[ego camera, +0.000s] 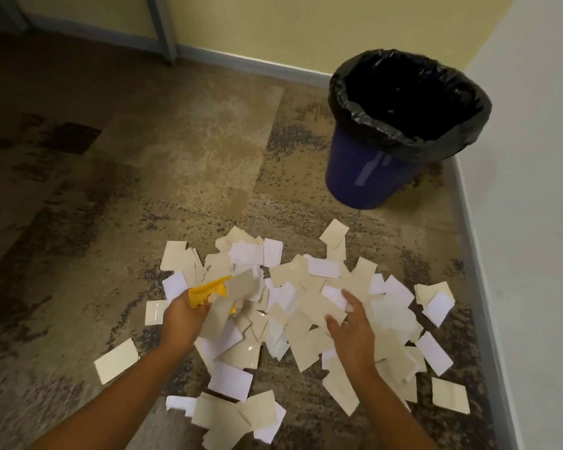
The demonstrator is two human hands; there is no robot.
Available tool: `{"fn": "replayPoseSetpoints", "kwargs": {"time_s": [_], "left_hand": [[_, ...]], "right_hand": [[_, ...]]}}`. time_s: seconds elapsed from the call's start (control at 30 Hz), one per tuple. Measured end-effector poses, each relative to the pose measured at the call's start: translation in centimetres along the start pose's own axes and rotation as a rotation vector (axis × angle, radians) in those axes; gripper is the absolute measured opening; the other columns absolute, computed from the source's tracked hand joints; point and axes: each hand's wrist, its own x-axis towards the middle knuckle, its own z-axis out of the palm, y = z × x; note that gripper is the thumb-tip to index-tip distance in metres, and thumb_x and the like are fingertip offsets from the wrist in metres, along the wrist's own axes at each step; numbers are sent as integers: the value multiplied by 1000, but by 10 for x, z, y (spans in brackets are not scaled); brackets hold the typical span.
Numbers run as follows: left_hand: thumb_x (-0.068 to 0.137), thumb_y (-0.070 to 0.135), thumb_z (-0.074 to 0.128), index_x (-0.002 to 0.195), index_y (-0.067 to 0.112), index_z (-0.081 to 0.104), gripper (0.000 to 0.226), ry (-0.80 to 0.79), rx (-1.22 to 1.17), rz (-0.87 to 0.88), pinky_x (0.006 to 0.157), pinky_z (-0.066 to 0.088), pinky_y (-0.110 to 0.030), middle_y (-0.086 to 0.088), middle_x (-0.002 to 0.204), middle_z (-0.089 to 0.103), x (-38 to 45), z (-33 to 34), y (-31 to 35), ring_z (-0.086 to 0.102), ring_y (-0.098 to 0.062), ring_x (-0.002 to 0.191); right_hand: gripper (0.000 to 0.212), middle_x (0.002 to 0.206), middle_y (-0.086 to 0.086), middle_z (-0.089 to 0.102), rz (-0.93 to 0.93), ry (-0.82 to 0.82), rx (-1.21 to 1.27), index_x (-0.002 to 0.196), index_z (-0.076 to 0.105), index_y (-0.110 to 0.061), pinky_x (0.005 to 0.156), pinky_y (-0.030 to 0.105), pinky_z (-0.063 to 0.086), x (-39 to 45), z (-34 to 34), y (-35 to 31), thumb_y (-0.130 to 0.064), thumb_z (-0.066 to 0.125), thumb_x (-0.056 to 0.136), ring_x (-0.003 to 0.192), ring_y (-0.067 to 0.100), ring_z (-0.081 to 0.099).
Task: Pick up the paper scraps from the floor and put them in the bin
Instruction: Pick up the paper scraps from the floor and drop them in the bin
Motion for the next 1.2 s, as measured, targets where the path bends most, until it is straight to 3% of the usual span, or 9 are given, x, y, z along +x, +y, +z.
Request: {"fn": "replayPoseSetpoints", "kwargs": {"time_s": [0.1, 0.17, 0.27, 0.4, 0.5, 0.57, 0.83, 1.0, 1.2], "left_hand": [[88, 11, 59, 118, 4, 63, 30, -30, -47, 21, 88, 47, -34, -17, 117, 66, 4, -2, 11, 59, -35, 109], [88, 10, 59, 119, 6, 63, 31, -51, -36, 57, 85, 49, -34, -15, 116, 67, 3, -1, 15, 61, -32, 106], [89, 7, 57, 118, 3, 61, 29, -53, 35, 102, 74, 41, -28, -19, 109, 67, 1, 0, 19, 61, -34, 99], [88, 7, 59, 116, -3, 60, 29, -36, 44, 110, 80, 43, -33, -23, 111, 65, 1, 0, 31, 59, -38, 102], [87, 8, 60, 110, 0, 63, 25, -25, -33, 81, 83, 46, -37, -22, 110, 67, 8, -1, 48, 60, -38, 102], [84, 9, 63, 108, 1, 66, 25, -32, -135, 72, 86, 48, -44, -22, 108, 68, 11, -2, 62, 61, -39, 101], [86, 6, 60, 109, 18, 67, 26, -113, -274, 135, 87, 53, -52, -9, 106, 68, 12, 2, 111, 63, -31, 99], [89, 4, 59, 115, 2, 60, 27, -165, -272, 141, 76, 50, -39, -18, 112, 63, 17, 4, 172, 60, -33, 100], [91, 3, 54, 108, 7, 53, 17, -321, -625, 91, 58, 56, -33, -11, 99, 61, 14, 22, 282, 62, -27, 92]], "right_hand": [[61, 120, 14, 60, 81, 59, 267, 136, 38, -23, 88, 48, 53, 22, -23, -35, -4, 64, 84, 102, 32, 61], [63, 116, 7, 55, 92, 93, 465, 138, 34, -19, 82, 42, 55, 40, -43, -71, 2, 61, 86, 101, 25, 59], [56, 132, 10, 52, -110, 182, 360, 135, 35, -18, 81, 39, 58, 78, -73, -129, -4, 60, 87, 115, 25, 57], [64, 140, 11, 43, -155, 196, 605, 143, 23, -12, 78, 31, 57, 124, -106, -208, -13, 58, 90, 117, 24, 54], [82, 152, 12, 29, -171, -13, 883, 150, -3, -15, 104, 40, 43, 144, -125, -248, -41, 50, 92, 129, 29, 47], [84, 156, 11, 18, -202, -54, 788, 150, -8, -18, 111, 40, 36, 145, -129, -252, -51, 43, 92, 135, 29, 40], [76, 149, 3, 38, -188, -27, 24, 150, 9, -22, 108, 45, 36, 102, -83, -131, -34, 56, 91, 132, 25, 44], [70, 152, 9, 32, -10, -136, -87, 148, 15, -15, 101, 32, 39, 63, -64, -41, -18, 57, 92, 127, 27, 49], [63, 149, 11, 35, 85, -170, -73, 144, 25, -11, 101, 29, 40, 43, -69, 8, -15, 58, 90, 123, 28, 52]]}}
